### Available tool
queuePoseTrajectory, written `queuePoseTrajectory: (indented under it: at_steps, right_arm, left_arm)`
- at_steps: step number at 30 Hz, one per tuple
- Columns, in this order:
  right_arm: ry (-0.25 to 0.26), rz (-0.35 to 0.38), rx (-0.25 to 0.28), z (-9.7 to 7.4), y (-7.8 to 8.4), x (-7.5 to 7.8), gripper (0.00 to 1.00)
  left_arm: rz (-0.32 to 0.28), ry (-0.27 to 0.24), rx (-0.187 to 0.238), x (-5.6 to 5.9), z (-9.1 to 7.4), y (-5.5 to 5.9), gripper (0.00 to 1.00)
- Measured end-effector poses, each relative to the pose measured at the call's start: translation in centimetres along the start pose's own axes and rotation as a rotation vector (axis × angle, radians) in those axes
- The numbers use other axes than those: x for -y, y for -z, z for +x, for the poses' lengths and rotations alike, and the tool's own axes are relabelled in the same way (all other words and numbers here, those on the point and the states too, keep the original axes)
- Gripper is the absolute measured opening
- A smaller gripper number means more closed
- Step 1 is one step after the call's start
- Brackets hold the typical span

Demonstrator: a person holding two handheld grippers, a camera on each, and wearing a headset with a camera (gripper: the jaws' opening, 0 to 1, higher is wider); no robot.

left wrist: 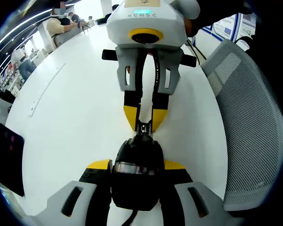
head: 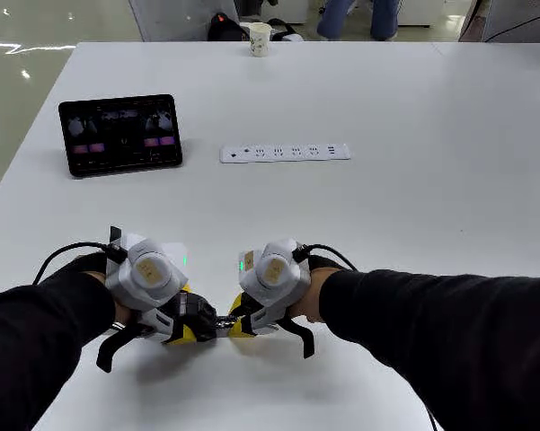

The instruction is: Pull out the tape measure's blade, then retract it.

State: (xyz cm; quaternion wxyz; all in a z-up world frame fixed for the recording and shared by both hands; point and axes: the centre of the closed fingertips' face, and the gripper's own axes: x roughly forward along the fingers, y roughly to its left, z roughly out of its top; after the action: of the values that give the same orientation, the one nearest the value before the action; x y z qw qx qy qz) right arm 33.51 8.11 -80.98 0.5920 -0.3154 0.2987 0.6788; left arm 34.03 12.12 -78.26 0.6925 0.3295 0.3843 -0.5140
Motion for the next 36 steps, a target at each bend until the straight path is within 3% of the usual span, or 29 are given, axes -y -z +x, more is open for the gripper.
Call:
queuePoseTrajectory:
  at_steps: [36]
  right_arm:
    - [-0.006, 0.014, -0.039, -1.6, 2.0, 0.1, 0.10]
  left_arm:
    - [-0.011, -0.007, -0.008, 0.0, 0.0, 0.0, 0.33]
